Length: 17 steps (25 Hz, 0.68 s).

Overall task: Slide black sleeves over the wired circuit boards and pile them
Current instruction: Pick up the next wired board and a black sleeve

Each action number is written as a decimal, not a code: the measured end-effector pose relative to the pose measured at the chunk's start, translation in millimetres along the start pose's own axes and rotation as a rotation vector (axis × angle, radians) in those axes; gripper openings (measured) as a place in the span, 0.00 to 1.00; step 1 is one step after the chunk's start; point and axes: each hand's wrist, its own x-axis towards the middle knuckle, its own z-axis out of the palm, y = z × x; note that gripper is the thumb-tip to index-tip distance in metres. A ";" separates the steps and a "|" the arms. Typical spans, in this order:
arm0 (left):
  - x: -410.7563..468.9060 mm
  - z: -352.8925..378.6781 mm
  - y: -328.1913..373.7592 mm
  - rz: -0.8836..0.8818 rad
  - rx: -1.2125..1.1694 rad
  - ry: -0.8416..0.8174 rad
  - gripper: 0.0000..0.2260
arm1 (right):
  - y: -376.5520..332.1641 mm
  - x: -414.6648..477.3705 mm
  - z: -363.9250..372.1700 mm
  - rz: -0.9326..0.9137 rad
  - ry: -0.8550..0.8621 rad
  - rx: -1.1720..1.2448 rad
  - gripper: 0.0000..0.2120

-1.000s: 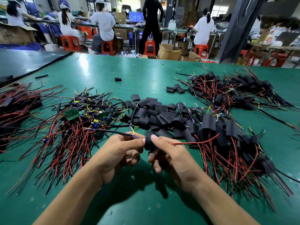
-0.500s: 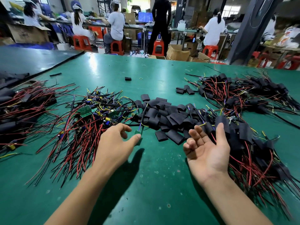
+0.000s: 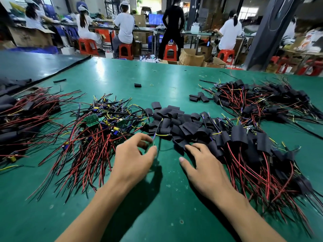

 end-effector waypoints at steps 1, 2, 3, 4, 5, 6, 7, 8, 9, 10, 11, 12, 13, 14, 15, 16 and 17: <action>1.5 -2.3 4.6 -0.064 -0.185 0.021 0.05 | -1.2 -1.5 -1.1 -0.013 0.004 0.009 0.22; 2.8 -5.1 9.9 -0.121 -0.392 0.018 0.07 | -0.5 -2.8 -3.1 -0.030 0.020 0.061 0.19; 4.0 -7.6 15.2 -0.167 -0.599 0.009 0.09 | 0.1 -3.1 -5.5 -0.037 0.033 0.120 0.16; 5.3 -10.1 19.4 -0.207 -0.789 0.003 0.11 | 0.7 -3.0 -8.0 -0.030 0.039 0.157 0.15; 6.5 -13.2 22.3 -0.244 -0.957 -0.007 0.13 | 1.3 -2.1 -9.5 -0.014 0.038 0.165 0.15; 8.0 -15.6 24.4 -0.282 -1.094 -0.027 0.14 | 1.9 -1.4 -9.6 0.005 0.030 0.152 0.17; 9.4 -17.8 25.9 -0.321 -1.193 -0.054 0.15 | 2.5 -1.2 -9.1 0.021 0.024 0.134 0.20; 10.6 -19.9 25.9 -0.356 -1.261 -0.084 0.15 | 3.1 -0.8 -8.2 0.029 0.026 0.125 0.21; 11.5 -21.7 25.5 -0.387 -1.307 -0.112 0.15 | 3.7 0.0 -7.4 0.030 0.035 0.133 0.21; 12.3 -23.0 24.5 -0.417 -1.340 -0.132 0.16 | 3.9 0.9 -7.2 0.030 0.044 0.152 0.20; 12.5 -23.2 23.8 -0.448 -1.357 -0.146 0.16 | 4.0 1.2 -7.3 0.034 0.050 0.173 0.18; 12.7 -22.4 22.3 -0.483 -1.349 -0.155 0.15 | 4.1 1.1 -7.6 0.037 0.055 0.185 0.17; 12.5 -20.3 21.0 -0.516 -1.307 -0.161 0.14 | 4.2 1.4 -7.3 0.036 0.057 0.182 0.16; 12.3 -17.2 19.2 -0.548 -1.247 -0.159 0.11 | 4.3 1.6 -6.8 0.025 0.059 0.162 0.15; 11.7 -13.6 17.3 -0.579 -1.195 -0.150 0.09 | 4.2 1.9 -6.5 0.008 0.058 0.134 0.15; 11.6 -9.7 14.9 -0.611 -1.161 -0.136 0.09 | 3.5 1.6 -6.1 -0.006 0.057 0.110 0.15; 11.6 -6.4 12.6 -0.648 -1.142 -0.123 0.10 | 2.3 0.9 -5.9 -0.012 0.061 0.096 0.14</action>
